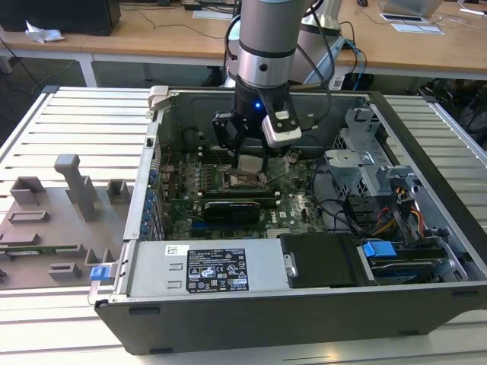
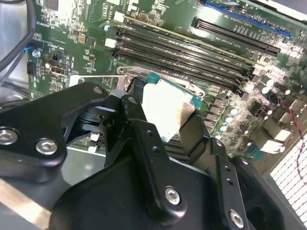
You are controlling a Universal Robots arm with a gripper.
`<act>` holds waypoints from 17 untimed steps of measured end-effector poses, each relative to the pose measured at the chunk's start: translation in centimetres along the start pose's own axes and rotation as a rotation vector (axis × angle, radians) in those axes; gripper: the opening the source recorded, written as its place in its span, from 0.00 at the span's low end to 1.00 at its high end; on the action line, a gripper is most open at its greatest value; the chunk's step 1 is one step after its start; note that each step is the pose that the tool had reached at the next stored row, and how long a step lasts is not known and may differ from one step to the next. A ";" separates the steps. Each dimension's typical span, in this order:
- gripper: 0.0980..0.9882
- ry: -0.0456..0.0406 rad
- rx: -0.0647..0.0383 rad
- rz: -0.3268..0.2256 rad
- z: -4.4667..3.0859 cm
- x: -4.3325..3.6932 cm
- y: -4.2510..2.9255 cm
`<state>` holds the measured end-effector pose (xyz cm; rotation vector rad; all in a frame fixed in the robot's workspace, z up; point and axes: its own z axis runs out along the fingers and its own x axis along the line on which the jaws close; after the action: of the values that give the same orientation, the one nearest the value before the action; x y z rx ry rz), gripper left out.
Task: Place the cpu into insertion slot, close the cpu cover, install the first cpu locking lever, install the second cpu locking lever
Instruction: 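Place the cpu into insertion slot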
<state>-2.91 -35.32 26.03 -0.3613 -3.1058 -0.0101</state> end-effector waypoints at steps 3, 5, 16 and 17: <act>0.50 -0.0012 0.004 0.046 0.02 0.00 0.00; 0.50 -0.0019 0.006 0.070 0.02 0.00 0.00; 0.50 -0.0057 0.017 0.199 0.07 0.00 0.00; 0.50 -0.0060 0.018 0.212 0.07 0.00 0.00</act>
<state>-2.91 -35.32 25.97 -0.6885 -3.0533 0.0221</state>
